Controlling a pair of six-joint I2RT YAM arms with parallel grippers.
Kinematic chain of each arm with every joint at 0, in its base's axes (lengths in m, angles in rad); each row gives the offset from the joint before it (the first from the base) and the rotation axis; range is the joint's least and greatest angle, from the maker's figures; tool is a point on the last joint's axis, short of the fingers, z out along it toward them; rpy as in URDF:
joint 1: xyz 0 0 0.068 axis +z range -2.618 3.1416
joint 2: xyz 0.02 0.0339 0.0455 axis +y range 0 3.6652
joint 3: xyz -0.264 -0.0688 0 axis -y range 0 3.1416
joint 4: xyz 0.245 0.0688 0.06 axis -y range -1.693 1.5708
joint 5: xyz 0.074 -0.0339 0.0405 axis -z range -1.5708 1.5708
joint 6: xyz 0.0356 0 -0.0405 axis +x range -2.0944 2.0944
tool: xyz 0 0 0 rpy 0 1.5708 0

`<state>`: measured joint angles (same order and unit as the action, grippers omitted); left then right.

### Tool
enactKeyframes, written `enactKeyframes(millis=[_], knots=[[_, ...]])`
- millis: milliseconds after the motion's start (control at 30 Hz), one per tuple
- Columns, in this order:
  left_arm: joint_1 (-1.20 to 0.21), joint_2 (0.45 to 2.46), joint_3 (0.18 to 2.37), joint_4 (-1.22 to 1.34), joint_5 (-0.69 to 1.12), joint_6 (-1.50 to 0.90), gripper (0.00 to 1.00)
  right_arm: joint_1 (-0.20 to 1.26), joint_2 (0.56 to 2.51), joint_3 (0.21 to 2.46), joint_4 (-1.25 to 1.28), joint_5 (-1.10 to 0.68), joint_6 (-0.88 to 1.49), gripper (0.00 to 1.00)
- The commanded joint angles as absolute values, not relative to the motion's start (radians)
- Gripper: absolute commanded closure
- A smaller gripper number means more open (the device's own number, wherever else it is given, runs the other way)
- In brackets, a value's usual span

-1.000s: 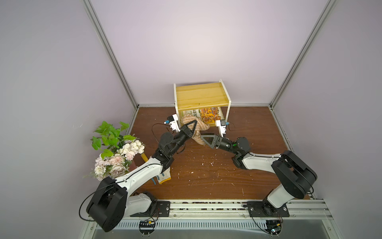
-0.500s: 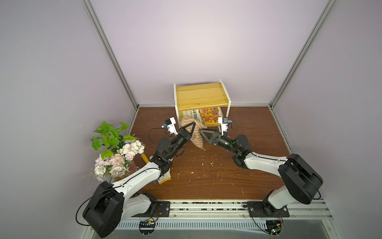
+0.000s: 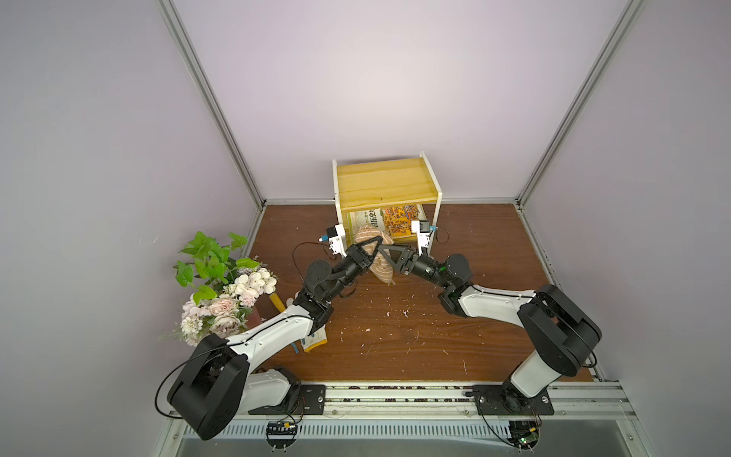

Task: Wipe the bookshelf clean with a cloth
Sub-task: Wipe the dust from the shelf.

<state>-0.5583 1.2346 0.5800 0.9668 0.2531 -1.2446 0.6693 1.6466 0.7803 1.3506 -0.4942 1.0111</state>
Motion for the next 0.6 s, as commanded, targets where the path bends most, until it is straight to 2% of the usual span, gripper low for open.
enactKeyframes(millis=[0, 67, 133, 200, 267, 300, 333, 400, 467, 567], knots=[[-0.569, 1.222, 0.591, 0.998, 0.29, -1.232, 0.92, 0.676, 1.605, 0.775, 1.413, -0.51, 0.947, 0.91], [-0.549, 1.203, 0.568, 0.997, 0.276, -1.23, 0.71, 0.675, 1.573, 0.761, 1.38, -0.499, 0.89, 0.99], [-0.521, 1.174, 0.528, 0.998, 0.253, -1.239, 0.48, 0.676, 1.539, 0.755, 1.326, -0.496, 0.828, 1.0], [-0.49, 1.14, 0.482, 0.997, 0.221, -1.233, 0.22, 0.675, 1.51, 0.755, 1.251, -0.49, 0.754, 1.0], [-0.443, 1.091, 0.449, 0.947, 0.201, -1.175, 0.08, 0.677, 1.482, 0.767, 1.131, -0.455, 0.617, 1.0], [-0.412, 1.05, 0.45, 0.835, 0.17, -1.137, 0.03, 0.682, 1.472, 0.792, 1.018, -0.389, 0.523, 1.0], [-0.379, 0.993, 0.474, 0.613, 0.071, -1.071, 0.01, 0.702, 1.479, 0.861, 0.82, -0.219, 0.373, 1.0], [-0.366, 0.927, 0.515, 0.291, -0.15, -0.97, 0.02, 0.759, 1.549, 1.002, 0.538, -0.021, 0.193, 1.0], [-0.353, 0.89, 0.517, 0.177, -0.278, -0.894, 0.02, 0.81, 1.671, 1.165, 0.376, 0.085, 0.101, 1.0], [-0.317, 0.896, 0.514, 0.142, -0.292, -0.86, 0.02, 0.87, 1.851, 1.368, 0.29, 0.239, 0.067, 1.0]])
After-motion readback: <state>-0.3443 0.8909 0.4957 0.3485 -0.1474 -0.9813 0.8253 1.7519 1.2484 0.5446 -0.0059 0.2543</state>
